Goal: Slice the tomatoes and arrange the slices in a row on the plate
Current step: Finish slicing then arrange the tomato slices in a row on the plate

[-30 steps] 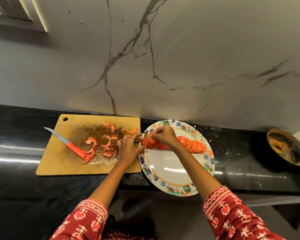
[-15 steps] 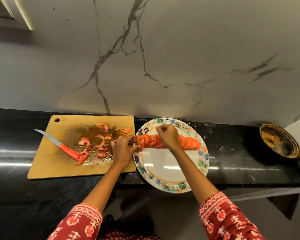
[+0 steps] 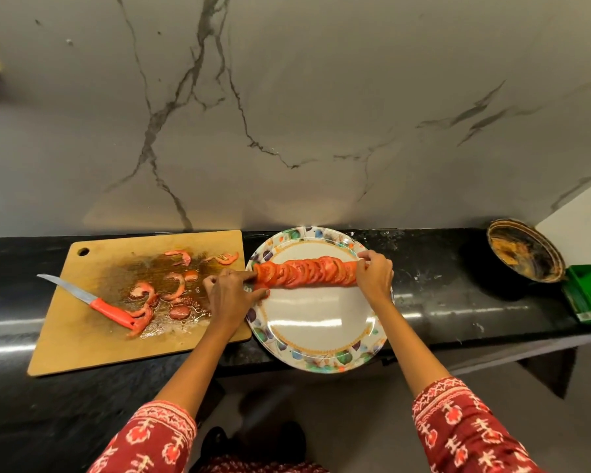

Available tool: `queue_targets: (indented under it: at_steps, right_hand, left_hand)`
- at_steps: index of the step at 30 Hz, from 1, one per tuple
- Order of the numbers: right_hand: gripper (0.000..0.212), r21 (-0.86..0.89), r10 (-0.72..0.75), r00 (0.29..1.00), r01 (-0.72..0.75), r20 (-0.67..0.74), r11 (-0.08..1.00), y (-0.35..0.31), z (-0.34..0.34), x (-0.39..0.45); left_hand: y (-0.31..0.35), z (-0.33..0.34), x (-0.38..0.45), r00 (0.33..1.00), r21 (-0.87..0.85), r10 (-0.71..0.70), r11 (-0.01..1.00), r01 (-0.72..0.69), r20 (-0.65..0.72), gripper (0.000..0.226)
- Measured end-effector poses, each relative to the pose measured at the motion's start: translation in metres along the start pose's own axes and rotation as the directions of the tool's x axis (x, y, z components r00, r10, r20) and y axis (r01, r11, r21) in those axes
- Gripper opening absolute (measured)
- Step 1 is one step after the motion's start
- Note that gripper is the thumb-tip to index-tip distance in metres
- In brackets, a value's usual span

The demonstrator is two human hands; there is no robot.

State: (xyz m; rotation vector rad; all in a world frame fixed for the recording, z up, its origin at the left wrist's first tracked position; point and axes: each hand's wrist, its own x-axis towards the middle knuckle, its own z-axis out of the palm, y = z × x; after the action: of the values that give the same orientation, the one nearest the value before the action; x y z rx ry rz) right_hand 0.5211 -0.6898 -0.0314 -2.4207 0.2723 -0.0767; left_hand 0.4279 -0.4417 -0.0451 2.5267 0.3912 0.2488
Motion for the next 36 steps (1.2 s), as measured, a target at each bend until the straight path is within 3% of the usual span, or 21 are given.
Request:
queue_targets:
  at_steps: [5,10,18,26,30,36]
  right_hand:
    - [0.025,-0.011,-0.064,0.998,0.064,-0.019,0.998,-0.006,0.004,-0.003]
    - [0.021,0.089,-0.127,0.991,0.13,-0.035,0.988,-0.013,0.013,-0.004]
    - [0.016,0.225,-0.394,0.919,0.379,0.021,0.898,-0.071,0.05,-0.026]
    - [0.015,0.307,-0.568,0.796,0.498,0.209,0.811,-0.137,0.108,-0.069]
    - [0.02,0.235,-0.571,0.77,0.521,0.284,0.82,-0.154,0.129,-0.088]
    - [0.029,-0.21,-0.467,0.804,0.561,0.367,0.801,-0.165,0.147,-0.09]
  left_hand:
    - [-0.001,-0.001,0.004,1.0,0.021,0.011,1.0,-0.011,-0.009,0.051]
    - [-0.005,0.0,0.0,0.998,-0.006,0.032,0.999,-0.032,-0.046,0.052]
    - [-0.036,-0.024,-0.006,0.968,-0.216,-0.104,0.975,0.054,-0.227,0.019]
    - [-0.122,-0.084,-0.029,0.863,-0.294,-0.348,0.923,0.247,-0.367,0.022]
    - [-0.157,-0.108,-0.039,0.847,-0.344,-0.395,0.898,0.274,-0.355,0.024]
    - [-0.185,-0.127,-0.041,0.901,-0.248,-0.294,0.943,0.22,-0.318,0.019]
